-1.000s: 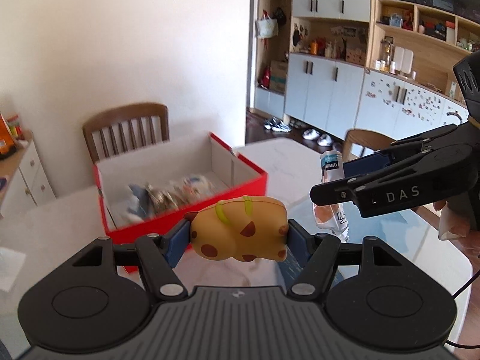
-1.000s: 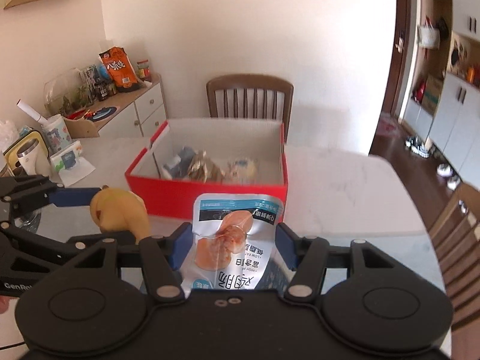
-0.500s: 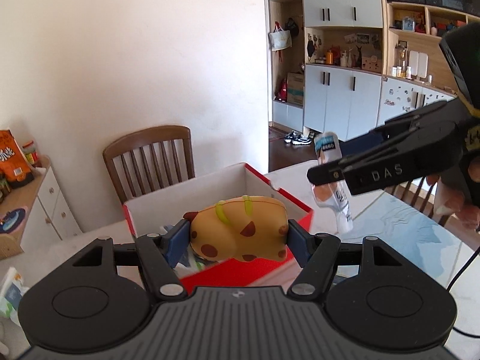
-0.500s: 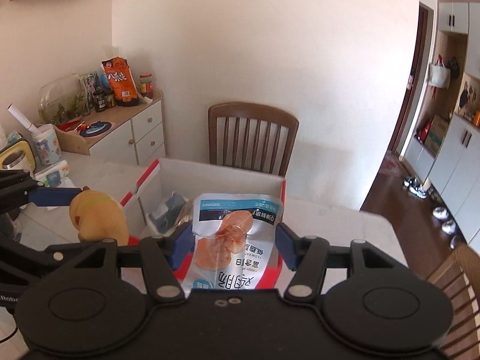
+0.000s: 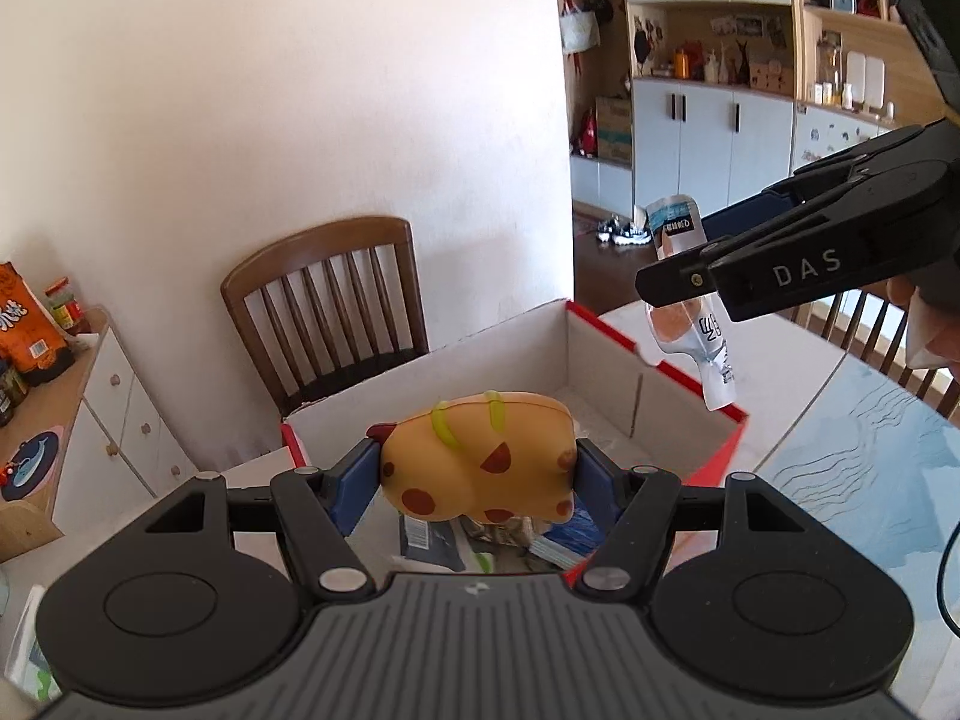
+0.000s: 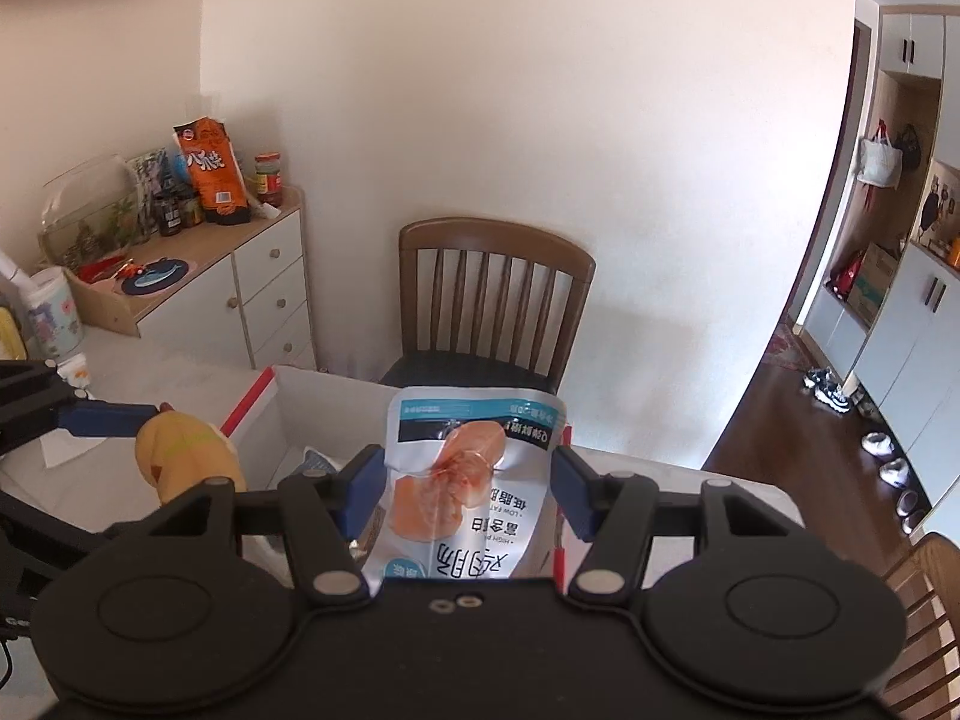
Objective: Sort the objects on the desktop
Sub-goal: 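Carry the yellow toy and white packet with both tools over the red box, then open both tools to drop the toy and white packet into the box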
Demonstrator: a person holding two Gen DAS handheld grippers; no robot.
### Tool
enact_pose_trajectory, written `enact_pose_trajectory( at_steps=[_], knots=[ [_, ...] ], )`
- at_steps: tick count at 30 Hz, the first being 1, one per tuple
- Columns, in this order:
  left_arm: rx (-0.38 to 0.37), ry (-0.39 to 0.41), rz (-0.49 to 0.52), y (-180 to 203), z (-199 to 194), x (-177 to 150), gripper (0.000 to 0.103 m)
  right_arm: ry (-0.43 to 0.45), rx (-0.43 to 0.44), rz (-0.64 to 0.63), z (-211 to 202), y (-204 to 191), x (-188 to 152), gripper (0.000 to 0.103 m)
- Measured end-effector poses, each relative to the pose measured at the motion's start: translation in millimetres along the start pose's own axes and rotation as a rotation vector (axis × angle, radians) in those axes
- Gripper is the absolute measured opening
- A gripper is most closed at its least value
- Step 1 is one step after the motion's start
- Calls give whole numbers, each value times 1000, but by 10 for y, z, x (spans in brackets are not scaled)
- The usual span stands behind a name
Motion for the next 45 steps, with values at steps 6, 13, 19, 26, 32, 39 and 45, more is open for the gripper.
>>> enact_pose_trajectory(
  at_steps=[6,13,19,26,32,39,45],
  knots=[
    [-19,-79,31,-105,400,-67,69,-25,7,-2,292,-50,-53,59],
    [-35,-172,51,-128,761,-246,69,-89,-6,-13,644,-47,-181,59],
    [-39,-237,47,-127,955,-343,69,-155,1,-18,835,-79,-384,59],
    [-43,-282,67,-108,1089,-417,69,-199,19,-37,948,-161,-539,59],
    [-58,-316,62,-74,1140,-445,69,-231,36,-45,998,-197,-599,59],
    [-78,-346,58,-70,1194,-476,70,-253,41,-43,1019,-187,-689,61],
    [-76,-355,39,-86,1179,-490,72,-277,47,-22,1018,-120,-729,65]
  ],
)
Point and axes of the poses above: each gripper's, at about its wrist camera, not at the fingertips, and z roughly the way its jaws point, y to its right, x to its top, the point moved 6 cm from there along z, roughly the way its jaws point, and after that the axes turned 3 degrees about -z, right-handed, at the moved point
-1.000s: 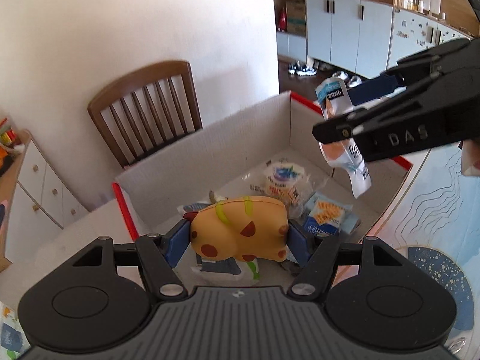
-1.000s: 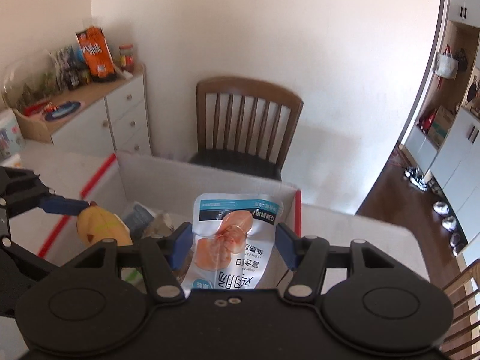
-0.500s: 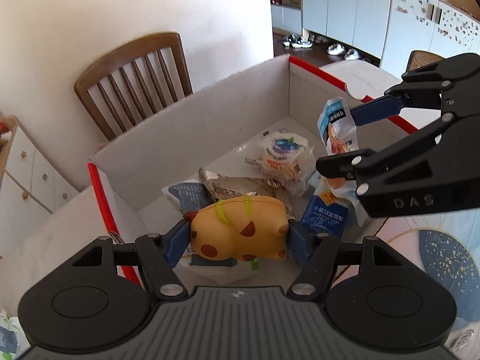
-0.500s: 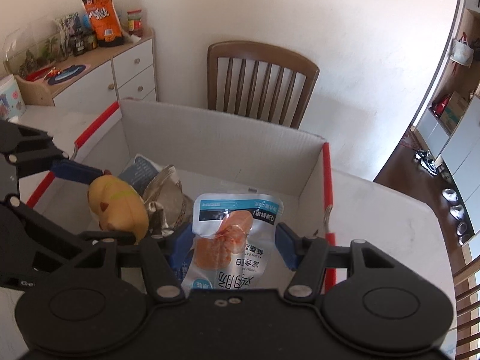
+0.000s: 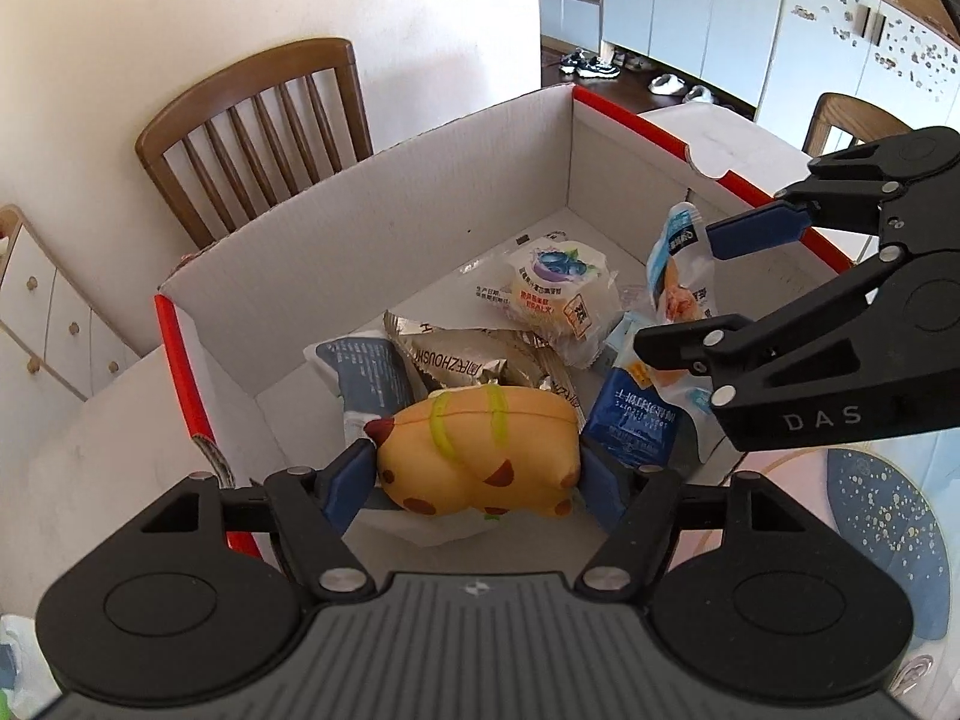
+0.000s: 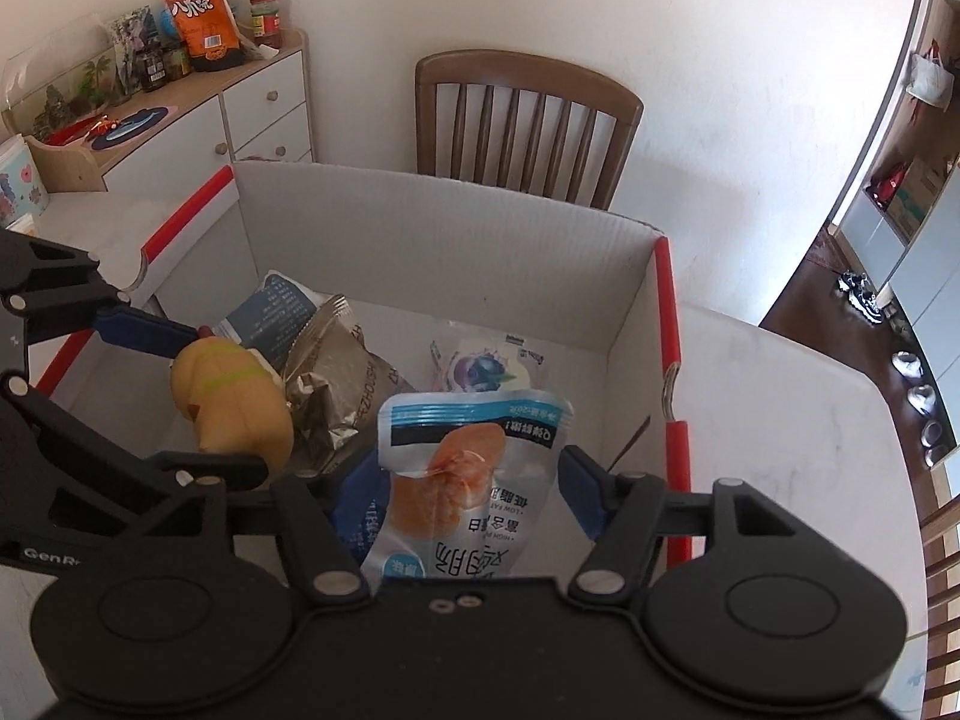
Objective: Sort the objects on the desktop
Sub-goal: 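Open both tools to drop the toy and white packet into the box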
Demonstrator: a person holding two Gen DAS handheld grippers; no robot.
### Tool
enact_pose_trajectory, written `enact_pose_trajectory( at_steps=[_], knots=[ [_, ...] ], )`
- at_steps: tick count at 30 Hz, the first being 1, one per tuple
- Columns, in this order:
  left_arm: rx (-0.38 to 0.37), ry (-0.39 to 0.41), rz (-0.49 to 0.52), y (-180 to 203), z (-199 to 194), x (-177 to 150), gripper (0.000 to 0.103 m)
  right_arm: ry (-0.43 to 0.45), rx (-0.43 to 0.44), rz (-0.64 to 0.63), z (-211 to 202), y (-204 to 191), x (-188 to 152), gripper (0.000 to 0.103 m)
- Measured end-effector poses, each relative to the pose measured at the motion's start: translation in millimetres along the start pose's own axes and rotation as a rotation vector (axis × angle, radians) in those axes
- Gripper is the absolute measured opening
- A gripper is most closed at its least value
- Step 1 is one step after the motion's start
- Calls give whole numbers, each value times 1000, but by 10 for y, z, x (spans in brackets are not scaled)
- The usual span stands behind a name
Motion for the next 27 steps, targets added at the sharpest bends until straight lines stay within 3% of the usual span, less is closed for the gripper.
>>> enact_pose_trajectory(
  at_steps=[9,27],
  knots=[
    [-23,-2,-47,-37,-92,-34,79,15,17,26,-92,51,12,70],
    [6,93,-67,90,-651,-113,79,62,32,17,-557,-16,-10,72]
  ],
)
Point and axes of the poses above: each gripper's, at about its wrist camera, not at the fingertips, and z roughly the way its jaws point, y to its right, x to its top, the point moved 6 cm from there along z, roughly the way its jaws point, and after that the axes turned 3 degrees about -z, right-handed, at the moved point
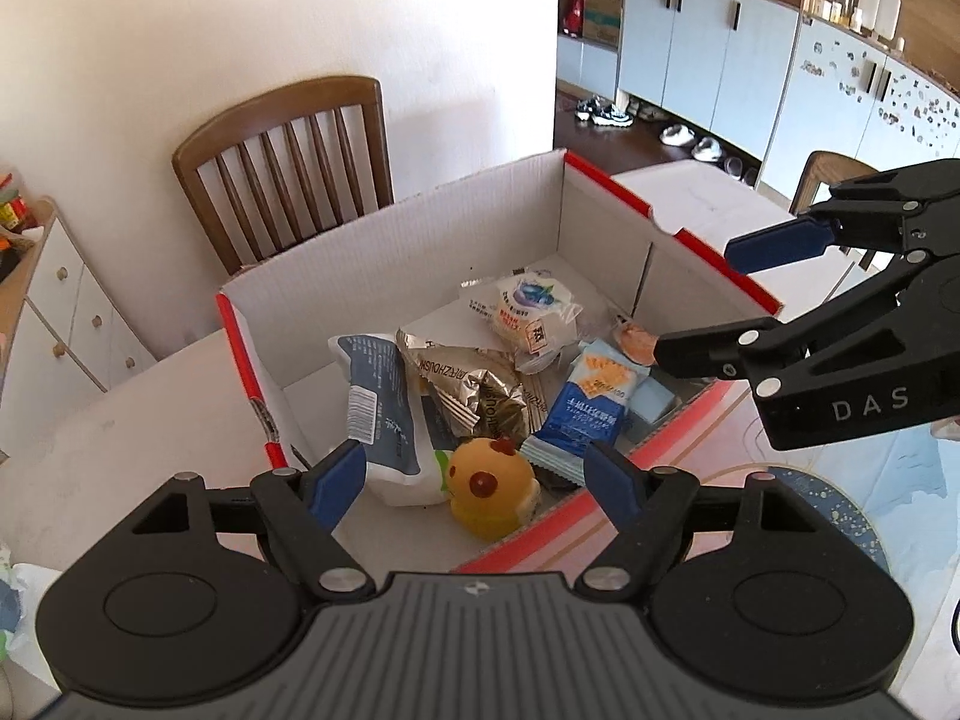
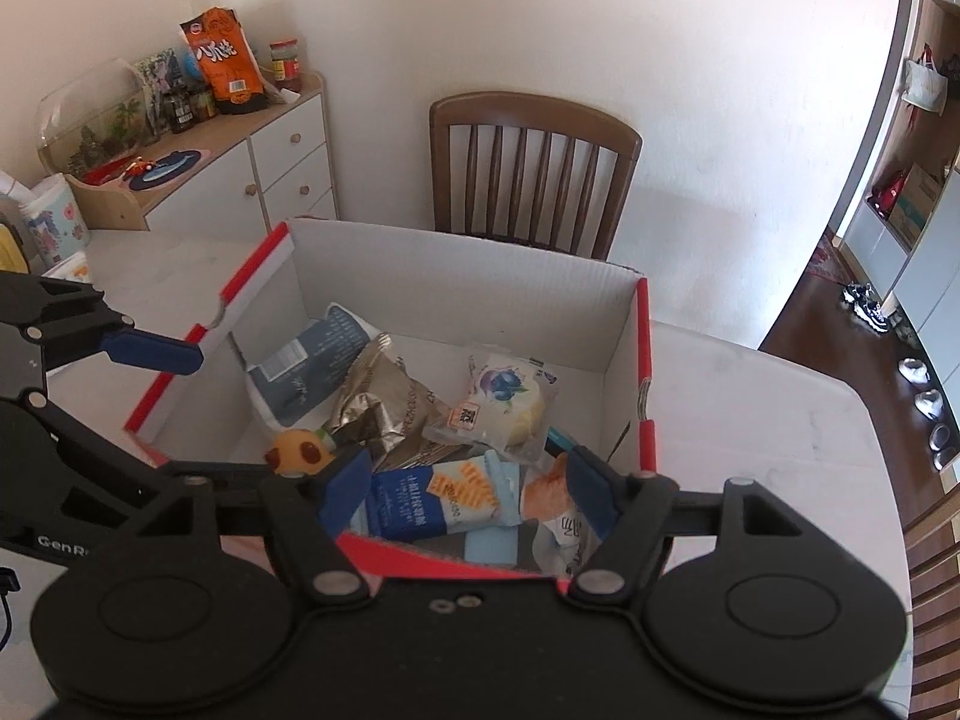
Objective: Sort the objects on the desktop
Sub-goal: 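Open both tools to drop the toy and white packet into the box, then move both tools back from the box toward the black bag and white cable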
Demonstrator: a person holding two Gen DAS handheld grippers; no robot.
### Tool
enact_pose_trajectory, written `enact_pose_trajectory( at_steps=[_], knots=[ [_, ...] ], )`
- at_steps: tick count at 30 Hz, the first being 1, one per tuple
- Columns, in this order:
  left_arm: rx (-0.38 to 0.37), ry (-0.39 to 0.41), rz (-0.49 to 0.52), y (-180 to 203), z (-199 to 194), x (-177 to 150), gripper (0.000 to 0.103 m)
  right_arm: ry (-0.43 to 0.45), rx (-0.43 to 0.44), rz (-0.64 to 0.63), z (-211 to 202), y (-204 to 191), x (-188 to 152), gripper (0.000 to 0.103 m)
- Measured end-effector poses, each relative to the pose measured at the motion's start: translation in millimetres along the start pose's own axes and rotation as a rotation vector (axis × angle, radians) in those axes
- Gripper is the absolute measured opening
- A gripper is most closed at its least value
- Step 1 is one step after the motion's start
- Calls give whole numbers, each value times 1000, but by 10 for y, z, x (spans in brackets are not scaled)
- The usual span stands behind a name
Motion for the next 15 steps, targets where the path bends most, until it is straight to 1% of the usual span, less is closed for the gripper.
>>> enact_pose_trajectory(
  at_steps=[5,15],
  knots=[
    [8,37,-15,46,-206,-27,79,10,0,-3,-170,-38,-31,72],
    [-7,100,-48,161,-597,-160,79,33,22,2,-558,-94,-177,72]
  ],
)
Point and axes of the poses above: each gripper's, at about its wrist camera, not at the fingertips, and z roughly the way its jaws point, y to its right, x to its top, the point moved 6 cm from there along z, roughly the way its jaws point, and after that the axes turned 3 degrees about -z, right-handed, at the moved point
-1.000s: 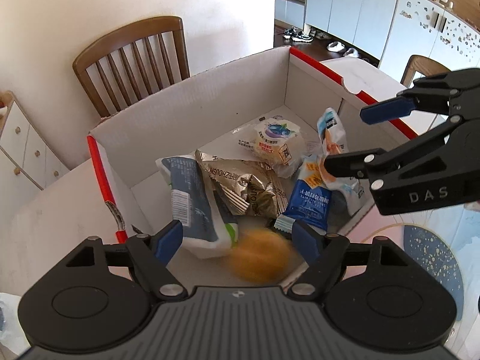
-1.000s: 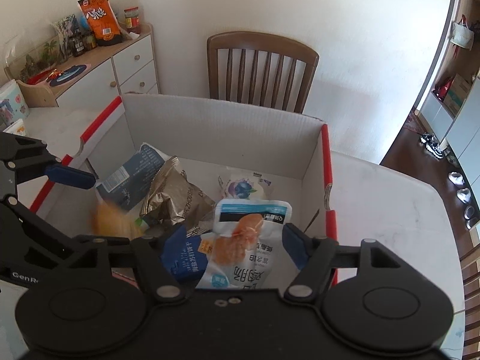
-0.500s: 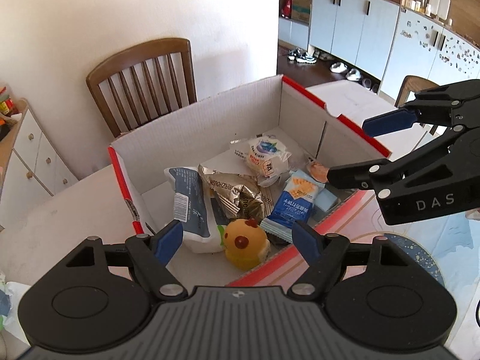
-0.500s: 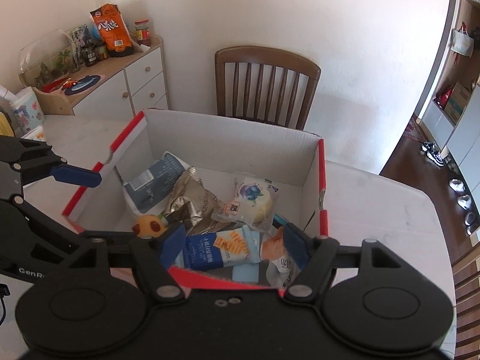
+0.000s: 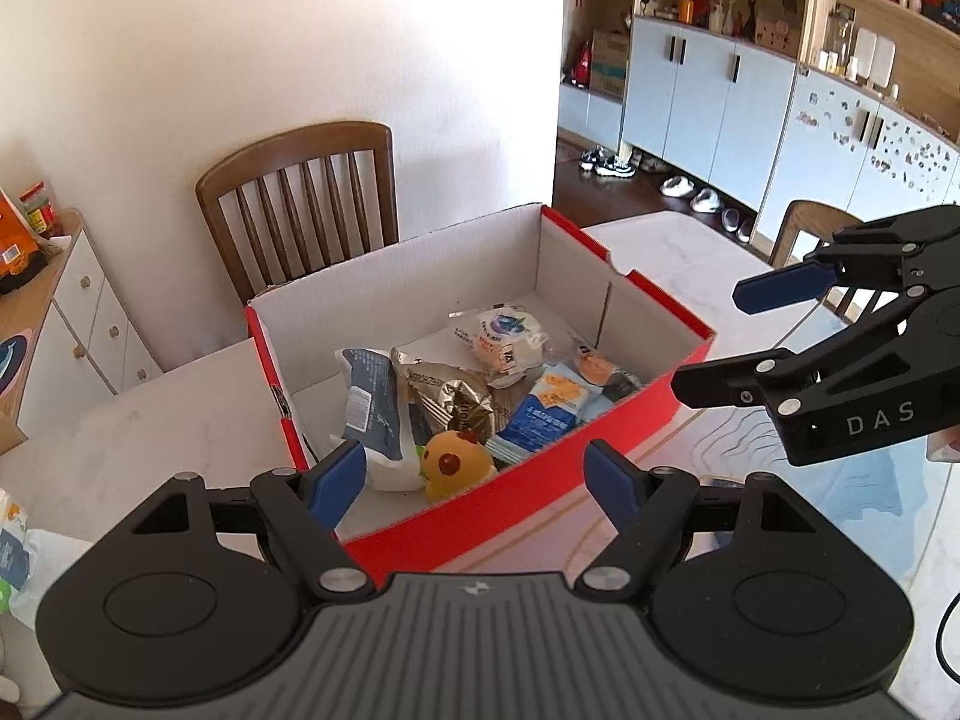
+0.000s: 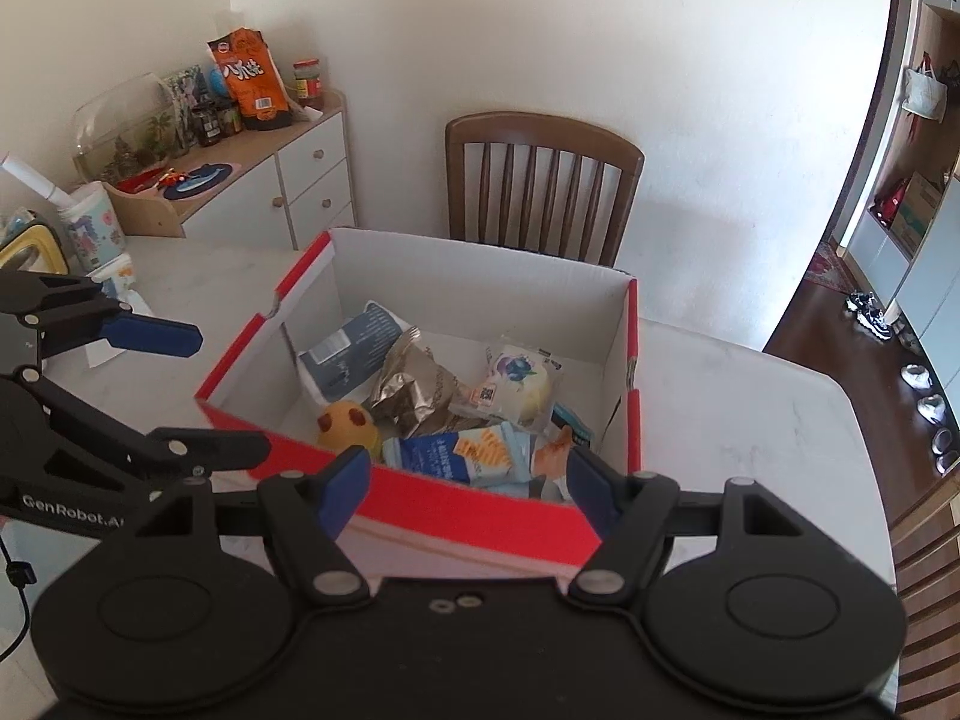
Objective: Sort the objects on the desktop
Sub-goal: 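Move both tools back from the box toward the black bag and white cable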
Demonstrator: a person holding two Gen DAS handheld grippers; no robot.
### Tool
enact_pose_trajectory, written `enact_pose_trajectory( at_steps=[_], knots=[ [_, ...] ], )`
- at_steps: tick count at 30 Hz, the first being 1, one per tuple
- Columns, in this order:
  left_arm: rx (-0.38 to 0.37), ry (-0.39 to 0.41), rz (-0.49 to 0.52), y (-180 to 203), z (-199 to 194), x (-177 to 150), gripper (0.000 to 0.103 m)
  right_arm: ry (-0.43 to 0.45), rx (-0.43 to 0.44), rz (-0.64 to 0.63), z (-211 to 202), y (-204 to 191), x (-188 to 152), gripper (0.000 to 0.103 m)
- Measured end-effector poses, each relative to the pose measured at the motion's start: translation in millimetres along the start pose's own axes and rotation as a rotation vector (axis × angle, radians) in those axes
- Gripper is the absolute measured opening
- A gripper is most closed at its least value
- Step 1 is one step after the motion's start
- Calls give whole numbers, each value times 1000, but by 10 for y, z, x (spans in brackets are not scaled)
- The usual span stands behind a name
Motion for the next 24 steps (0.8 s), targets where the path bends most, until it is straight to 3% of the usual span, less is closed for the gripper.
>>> enact_pose_trajectory(
  at_steps=[13,24],
  knots=[
    [-21,43,-22,148,-405,-290,79,26,38,19,-427,-91,-250,72],
    [-71,64,-6,399,-649,-688,79,7,46,100,-609,-107,-729,72]
  ],
)
Point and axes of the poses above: each gripper's, at about its wrist camera, not at the fingertips, and z roughly the way its jaws point, y to its right, x to its top, the point moved 6 cm from there along z, roughly the way its jaws point, and after that the axes turned 3 degrees about -z, right-handed, at the moved point
